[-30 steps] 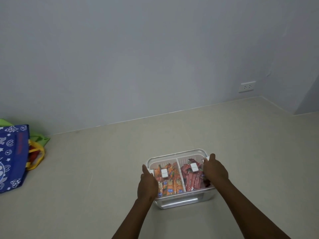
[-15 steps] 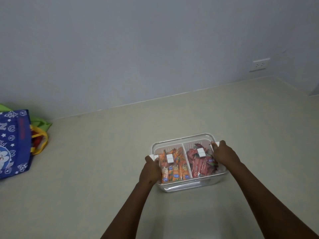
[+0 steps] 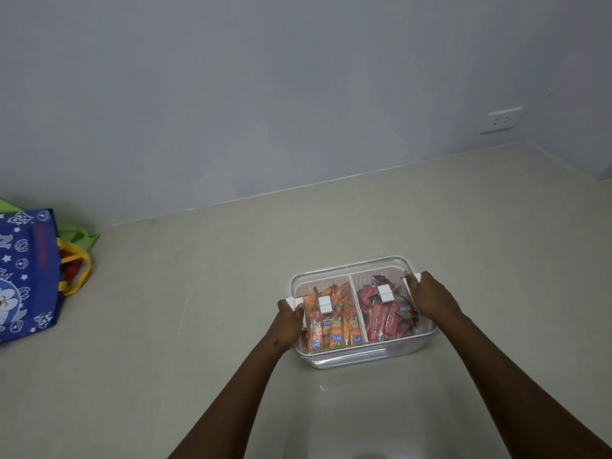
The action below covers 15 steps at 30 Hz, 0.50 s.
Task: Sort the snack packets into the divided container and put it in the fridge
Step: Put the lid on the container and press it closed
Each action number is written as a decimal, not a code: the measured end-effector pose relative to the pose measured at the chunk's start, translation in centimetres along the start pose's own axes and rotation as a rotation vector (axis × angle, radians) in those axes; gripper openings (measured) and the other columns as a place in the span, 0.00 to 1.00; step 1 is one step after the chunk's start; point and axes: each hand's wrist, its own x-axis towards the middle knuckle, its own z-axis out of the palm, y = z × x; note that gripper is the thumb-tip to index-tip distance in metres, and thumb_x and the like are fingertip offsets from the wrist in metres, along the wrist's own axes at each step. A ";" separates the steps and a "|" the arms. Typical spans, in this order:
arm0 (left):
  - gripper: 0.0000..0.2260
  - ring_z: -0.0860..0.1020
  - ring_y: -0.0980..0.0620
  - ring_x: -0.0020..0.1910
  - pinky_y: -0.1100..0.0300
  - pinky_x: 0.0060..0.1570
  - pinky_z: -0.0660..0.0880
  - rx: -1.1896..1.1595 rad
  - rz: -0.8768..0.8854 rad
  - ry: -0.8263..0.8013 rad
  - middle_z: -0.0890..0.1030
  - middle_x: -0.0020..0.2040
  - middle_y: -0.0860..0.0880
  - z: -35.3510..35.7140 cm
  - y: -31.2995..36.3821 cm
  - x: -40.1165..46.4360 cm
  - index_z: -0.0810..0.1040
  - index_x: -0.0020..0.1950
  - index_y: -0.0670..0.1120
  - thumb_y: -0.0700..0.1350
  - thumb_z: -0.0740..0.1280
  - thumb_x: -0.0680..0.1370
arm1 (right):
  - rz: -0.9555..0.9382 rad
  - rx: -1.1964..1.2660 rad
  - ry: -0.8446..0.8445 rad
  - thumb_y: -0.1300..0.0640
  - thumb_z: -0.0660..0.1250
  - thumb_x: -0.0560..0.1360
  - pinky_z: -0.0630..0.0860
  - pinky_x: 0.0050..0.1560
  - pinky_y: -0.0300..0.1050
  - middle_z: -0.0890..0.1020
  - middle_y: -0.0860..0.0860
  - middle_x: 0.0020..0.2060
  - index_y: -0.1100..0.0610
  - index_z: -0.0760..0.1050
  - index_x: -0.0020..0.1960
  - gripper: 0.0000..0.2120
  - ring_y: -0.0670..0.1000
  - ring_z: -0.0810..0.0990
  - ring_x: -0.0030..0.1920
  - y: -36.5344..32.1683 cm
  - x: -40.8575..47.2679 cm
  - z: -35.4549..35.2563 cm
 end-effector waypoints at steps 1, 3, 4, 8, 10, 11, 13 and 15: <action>0.19 0.74 0.49 0.53 0.55 0.51 0.73 -0.002 0.015 0.026 0.73 0.61 0.43 0.2 0.1 -0.2 0.59 0.68 0.40 0.51 0.53 0.83 | 0.001 -0.002 0.021 0.38 0.49 0.79 0.72 0.52 0.52 0.79 0.63 0.56 0.62 0.71 0.58 0.29 0.63 0.78 0.56 -0.1 -0.1 0.0; 0.17 0.74 0.49 0.51 0.56 0.51 0.72 0.036 0.050 0.112 0.75 0.61 0.43 0.7 -0.3 -0.4 0.62 0.67 0.40 0.51 0.52 0.84 | 0.014 -0.009 0.054 0.37 0.50 0.79 0.73 0.52 0.52 0.80 0.63 0.55 0.62 0.72 0.59 0.29 0.63 0.78 0.55 -0.2 -0.5 -0.1; 0.17 0.76 0.47 0.52 0.55 0.52 0.72 0.068 0.069 0.175 0.77 0.60 0.43 1.1 -0.7 -0.6 0.63 0.66 0.41 0.52 0.51 0.84 | 0.016 -0.008 0.067 0.37 0.51 0.78 0.73 0.51 0.51 0.80 0.62 0.55 0.61 0.72 0.59 0.29 0.63 0.79 0.55 -0.3 -0.7 -0.2; 0.18 0.78 0.43 0.56 0.55 0.52 0.72 0.084 0.101 0.387 0.80 0.59 0.44 2.2 -2.1 -1.0 0.69 0.65 0.44 0.54 0.54 0.82 | -0.047 0.064 0.202 0.43 0.61 0.77 0.72 0.46 0.48 0.81 0.62 0.53 0.62 0.71 0.57 0.22 0.62 0.79 0.52 -0.7 -2.1 -0.5; 0.16 0.78 0.44 0.57 0.54 0.54 0.74 0.107 0.162 0.491 0.79 0.60 0.44 2.3 -2.3 -1.1 0.70 0.64 0.44 0.51 0.57 0.81 | -0.183 0.038 0.326 0.49 0.66 0.75 0.74 0.51 0.49 0.79 0.59 0.57 0.60 0.71 0.61 0.19 0.60 0.77 0.56 -0.6 -3.4 -0.6; 0.15 0.76 0.45 0.60 0.53 0.57 0.74 0.145 0.227 0.543 0.77 0.62 0.45 2.4 -2.3 -1.2 0.70 0.65 0.44 0.48 0.59 0.80 | -0.266 -0.021 0.354 0.51 0.66 0.75 0.73 0.56 0.51 0.77 0.57 0.61 0.59 0.71 0.64 0.20 0.58 0.75 0.61 -0.4 -4.1 -0.3; 0.16 0.70 0.45 0.68 0.51 0.65 0.70 0.292 0.406 0.577 0.72 0.68 0.45 2.7 -2.4 -1.5 0.70 0.67 0.45 0.46 0.59 0.79 | -0.405 -0.169 0.353 0.51 0.63 0.76 0.69 0.65 0.53 0.73 0.54 0.68 0.56 0.70 0.67 0.21 0.55 0.70 0.69 0.2 -5.9 0.7; 0.18 0.69 0.46 0.70 0.49 0.67 0.68 0.510 0.600 0.513 0.73 0.69 0.48 3.2 -2.9 -2.0 0.73 0.67 0.48 0.49 0.55 0.79 | -0.450 -0.288 0.337 0.50 0.56 0.77 0.65 0.68 0.54 0.72 0.50 0.70 0.53 0.70 0.68 0.21 0.53 0.66 0.73 1.1 -8.1 2.1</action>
